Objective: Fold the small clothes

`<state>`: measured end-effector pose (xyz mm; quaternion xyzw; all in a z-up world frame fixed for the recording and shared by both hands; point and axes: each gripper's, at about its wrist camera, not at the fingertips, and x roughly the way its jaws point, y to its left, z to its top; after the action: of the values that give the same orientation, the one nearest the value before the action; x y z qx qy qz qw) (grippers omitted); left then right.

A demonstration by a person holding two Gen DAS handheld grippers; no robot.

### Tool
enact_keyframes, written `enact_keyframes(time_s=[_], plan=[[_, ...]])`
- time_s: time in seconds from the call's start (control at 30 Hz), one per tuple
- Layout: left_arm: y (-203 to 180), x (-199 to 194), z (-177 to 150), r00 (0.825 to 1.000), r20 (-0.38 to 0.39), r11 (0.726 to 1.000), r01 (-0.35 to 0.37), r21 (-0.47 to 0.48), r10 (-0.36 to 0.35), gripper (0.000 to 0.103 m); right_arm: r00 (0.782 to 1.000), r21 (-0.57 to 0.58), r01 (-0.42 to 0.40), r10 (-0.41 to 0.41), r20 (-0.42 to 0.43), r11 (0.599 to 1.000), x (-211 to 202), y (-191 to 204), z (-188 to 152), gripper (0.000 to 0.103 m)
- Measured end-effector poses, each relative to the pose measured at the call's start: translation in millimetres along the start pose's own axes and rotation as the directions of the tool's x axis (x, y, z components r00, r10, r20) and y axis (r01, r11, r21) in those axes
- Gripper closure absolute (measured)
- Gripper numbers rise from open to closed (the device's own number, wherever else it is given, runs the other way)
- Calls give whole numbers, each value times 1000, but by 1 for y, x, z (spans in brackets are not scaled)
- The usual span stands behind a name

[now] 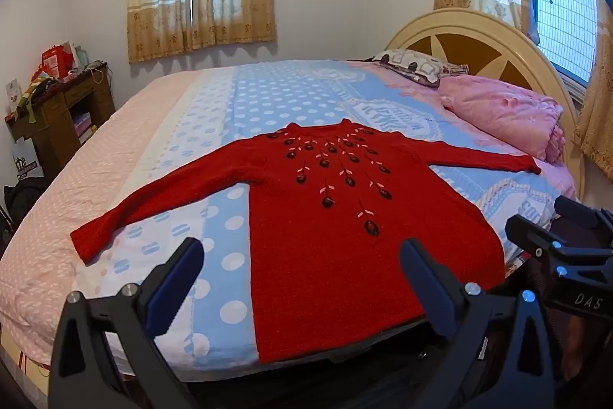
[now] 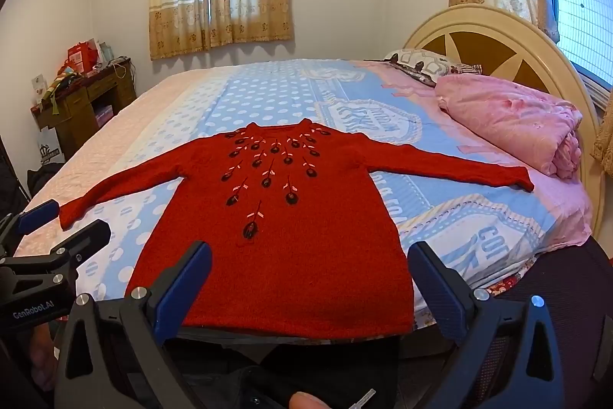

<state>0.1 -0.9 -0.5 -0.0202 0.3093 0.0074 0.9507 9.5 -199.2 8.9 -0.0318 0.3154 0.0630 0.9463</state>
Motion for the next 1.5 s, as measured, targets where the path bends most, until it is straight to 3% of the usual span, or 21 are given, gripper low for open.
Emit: enact_keyframes(time_s=[1.5], plan=[[12, 0, 4, 1000, 16, 1000, -9, -20, 9, 0, 1000, 7, -7, 7, -12, 1000, 1, 0, 0, 1]])
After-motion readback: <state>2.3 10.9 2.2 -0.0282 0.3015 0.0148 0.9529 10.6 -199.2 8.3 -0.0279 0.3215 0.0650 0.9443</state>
